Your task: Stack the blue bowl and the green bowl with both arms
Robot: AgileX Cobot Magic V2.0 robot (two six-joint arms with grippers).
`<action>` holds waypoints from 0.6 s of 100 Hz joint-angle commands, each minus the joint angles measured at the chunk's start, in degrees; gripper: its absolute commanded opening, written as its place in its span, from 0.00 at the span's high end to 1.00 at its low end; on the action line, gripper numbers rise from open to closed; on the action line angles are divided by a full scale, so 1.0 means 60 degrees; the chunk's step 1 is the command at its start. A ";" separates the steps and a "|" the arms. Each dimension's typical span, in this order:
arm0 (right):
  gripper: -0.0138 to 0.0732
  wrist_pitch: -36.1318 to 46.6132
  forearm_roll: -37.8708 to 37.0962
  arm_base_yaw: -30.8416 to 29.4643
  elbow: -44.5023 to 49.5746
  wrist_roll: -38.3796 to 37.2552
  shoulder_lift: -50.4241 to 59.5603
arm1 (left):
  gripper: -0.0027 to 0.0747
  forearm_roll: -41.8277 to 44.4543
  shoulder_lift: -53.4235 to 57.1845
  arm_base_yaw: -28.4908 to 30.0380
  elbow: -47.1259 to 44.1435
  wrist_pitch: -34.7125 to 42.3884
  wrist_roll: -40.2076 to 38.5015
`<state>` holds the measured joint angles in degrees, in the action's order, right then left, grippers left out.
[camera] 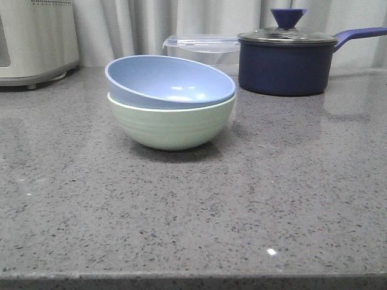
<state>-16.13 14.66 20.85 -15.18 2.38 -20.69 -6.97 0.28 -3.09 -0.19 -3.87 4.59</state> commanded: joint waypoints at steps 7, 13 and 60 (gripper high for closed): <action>0.93 0.1692 -0.0759 -0.0712 0.0296 0.0100 0.0176 | 0.99 -0.0039 0.0338 0.0009 -0.0369 0.0802 -0.0048; 0.93 0.1943 -0.1121 -0.1002 0.0500 0.0072 0.0339 | 0.99 -0.0039 0.0338 0.0009 -0.0369 0.0802 -0.0048; 0.93 0.3604 -0.2608 -0.2642 0.2660 -0.1431 0.2592 | 0.99 -0.0039 0.0338 0.0009 -0.0369 0.0802 -0.0048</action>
<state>0.00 0.00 5.64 0.46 -5.86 -7.60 -6.97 0.28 -3.09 -0.19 -3.87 4.59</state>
